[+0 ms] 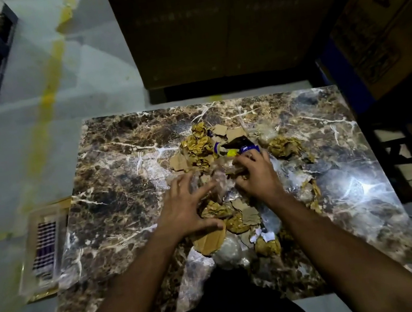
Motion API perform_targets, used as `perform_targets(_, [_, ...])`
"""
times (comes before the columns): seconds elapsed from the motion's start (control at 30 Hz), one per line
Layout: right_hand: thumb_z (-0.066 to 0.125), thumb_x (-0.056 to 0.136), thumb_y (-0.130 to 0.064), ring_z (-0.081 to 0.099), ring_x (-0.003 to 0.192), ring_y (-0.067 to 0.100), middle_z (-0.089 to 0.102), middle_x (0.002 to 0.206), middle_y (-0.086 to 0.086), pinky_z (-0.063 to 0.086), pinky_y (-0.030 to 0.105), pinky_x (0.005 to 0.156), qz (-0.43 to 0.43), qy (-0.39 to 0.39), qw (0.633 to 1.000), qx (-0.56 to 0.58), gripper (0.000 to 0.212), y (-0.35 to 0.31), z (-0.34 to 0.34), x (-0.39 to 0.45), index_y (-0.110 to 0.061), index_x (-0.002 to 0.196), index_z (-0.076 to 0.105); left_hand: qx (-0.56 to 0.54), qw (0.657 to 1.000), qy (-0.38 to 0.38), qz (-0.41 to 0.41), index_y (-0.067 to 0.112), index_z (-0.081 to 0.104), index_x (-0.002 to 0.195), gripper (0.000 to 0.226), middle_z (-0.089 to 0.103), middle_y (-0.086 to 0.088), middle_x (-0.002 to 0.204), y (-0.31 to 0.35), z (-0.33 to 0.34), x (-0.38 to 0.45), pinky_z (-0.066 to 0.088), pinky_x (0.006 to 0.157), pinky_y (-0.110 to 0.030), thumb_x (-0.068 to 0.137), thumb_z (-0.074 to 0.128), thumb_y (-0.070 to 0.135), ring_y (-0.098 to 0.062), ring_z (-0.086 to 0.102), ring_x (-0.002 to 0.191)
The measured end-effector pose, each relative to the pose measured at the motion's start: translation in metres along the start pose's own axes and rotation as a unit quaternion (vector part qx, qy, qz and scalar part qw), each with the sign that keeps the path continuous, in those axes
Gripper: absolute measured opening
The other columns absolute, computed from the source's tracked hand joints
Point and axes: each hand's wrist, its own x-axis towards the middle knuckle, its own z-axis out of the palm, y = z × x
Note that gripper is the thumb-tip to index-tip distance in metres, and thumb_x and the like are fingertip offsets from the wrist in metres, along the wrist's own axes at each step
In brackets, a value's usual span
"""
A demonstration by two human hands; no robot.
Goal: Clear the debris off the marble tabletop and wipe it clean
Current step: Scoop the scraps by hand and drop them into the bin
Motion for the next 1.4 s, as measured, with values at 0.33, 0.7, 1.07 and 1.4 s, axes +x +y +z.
perform_targets(0.33, [0.084, 0.073, -0.013, 0.053, 0.107, 0.018, 0.059, 0.11, -0.006, 0.046, 0.025, 0.089, -0.033, 0.121, 0.984, 0.123, 0.031, -0.006, -0.018, -0.017, -0.019, 0.102, 0.075, -0.103, 0.986, 0.109, 0.072, 0.021, 0.051, 0.141, 0.067, 0.045, -0.005, 0.151, 0.01, 0.016, 0.003, 0.042, 0.11, -0.051, 0.082, 0.079, 0.034, -0.025, 0.037, 0.139])
perform_targets(0.7, [0.077, 0.081, -0.005, 0.061, 0.094, -0.011, 0.066, 0.107, -0.009, 0.047, 0.004, 0.078, 0.023, 0.178, 0.927, 0.33, 0.025, -0.065, -0.014, -0.05, -0.02, 0.1, 0.078, -0.574, 0.777, 0.235, -0.112, 0.018, 0.05, 0.109, 0.015, 0.065, 0.004, 0.103, 0.065, -0.026, 0.008, 0.047, 0.063, -0.014, 0.1, 0.061, 0.016, -0.008, 0.062, 0.086])
perform_targets(1.07, [0.037, 0.087, -0.084, 0.054, 0.119, 0.016, 0.054, 0.129, 0.009, 0.045, 0.029, 0.099, 0.078, 0.097, 0.86, 0.494, 0.074, -0.093, 0.001, -0.056, -0.021, 0.116, 0.063, -0.697, 0.664, 0.253, -0.096, 0.02, 0.047, 0.144, 0.053, 0.051, 0.02, 0.128, 0.102, -0.051, -0.001, 0.043, 0.097, -0.017, 0.099, 0.045, 0.047, 0.012, 0.054, 0.11])
perform_targets(1.4, [0.052, 0.095, -0.046, 0.05, 0.119, 0.017, 0.041, 0.141, -0.003, 0.048, 0.039, 0.093, 0.126, 0.119, 0.859, 0.483, 0.045, -0.1, -0.011, -0.058, -0.032, 0.138, 0.047, -0.702, 0.639, 0.306, -0.073, 0.015, 0.063, 0.114, 0.034, 0.064, -0.001, 0.118, 0.108, -0.061, -0.011, 0.048, 0.081, -0.024, 0.091, 0.045, 0.031, 0.0, 0.061, 0.1])
